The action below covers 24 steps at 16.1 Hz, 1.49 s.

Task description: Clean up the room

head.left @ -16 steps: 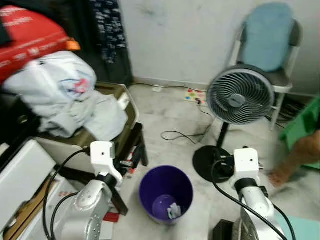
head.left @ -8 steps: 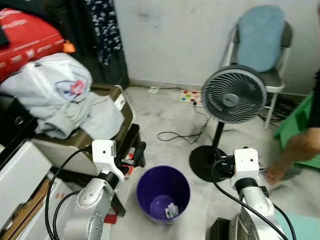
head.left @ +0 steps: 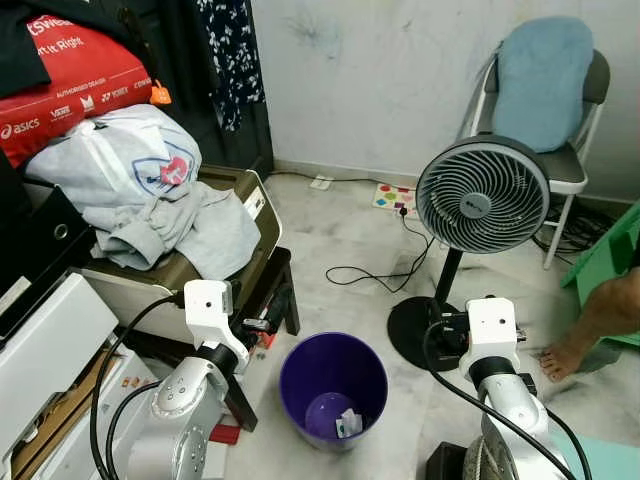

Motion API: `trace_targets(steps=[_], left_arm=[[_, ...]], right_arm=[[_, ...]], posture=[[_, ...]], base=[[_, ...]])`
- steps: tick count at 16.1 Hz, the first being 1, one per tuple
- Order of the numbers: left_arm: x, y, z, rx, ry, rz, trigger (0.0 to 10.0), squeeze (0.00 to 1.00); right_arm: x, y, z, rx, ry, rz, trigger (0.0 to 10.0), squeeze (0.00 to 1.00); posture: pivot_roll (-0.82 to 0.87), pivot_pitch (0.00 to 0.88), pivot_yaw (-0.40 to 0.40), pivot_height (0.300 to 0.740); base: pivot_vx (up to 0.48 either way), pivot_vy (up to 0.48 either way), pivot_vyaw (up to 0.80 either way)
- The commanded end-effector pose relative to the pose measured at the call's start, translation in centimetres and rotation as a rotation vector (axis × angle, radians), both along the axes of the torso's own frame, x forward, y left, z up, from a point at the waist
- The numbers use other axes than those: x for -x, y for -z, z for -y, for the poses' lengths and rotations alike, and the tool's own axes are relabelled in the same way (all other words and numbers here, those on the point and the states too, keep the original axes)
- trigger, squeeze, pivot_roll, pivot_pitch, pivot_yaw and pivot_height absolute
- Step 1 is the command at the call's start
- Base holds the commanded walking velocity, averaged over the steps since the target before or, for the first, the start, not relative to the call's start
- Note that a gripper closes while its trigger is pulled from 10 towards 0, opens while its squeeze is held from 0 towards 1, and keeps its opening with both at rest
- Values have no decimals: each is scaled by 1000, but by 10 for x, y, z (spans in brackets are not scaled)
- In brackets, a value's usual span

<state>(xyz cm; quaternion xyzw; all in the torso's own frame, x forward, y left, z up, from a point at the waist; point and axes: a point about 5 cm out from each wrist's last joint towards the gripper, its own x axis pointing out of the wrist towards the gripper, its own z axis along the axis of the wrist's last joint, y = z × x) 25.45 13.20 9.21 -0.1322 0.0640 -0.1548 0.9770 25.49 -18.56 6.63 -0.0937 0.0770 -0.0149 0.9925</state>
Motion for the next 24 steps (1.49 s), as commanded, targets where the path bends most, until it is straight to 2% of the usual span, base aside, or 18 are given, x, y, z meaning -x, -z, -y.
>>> trace_targets(steps=[1, 24], left_arm=[[1, 2, -3, -5, -9, -12, 10000, 0], [1, 2, -3, -2, 4, -9, 10000, 0]], right_arm=[[-2, -2, 0, -8, -1, 6, 10000, 0], [-2, 0, 1, -9, 1, -5, 10000, 0]], posture=[[-141, 0, 78, 740], [-141, 0, 78, 740]], base=[[0, 0, 0], [0, 0, 0]])
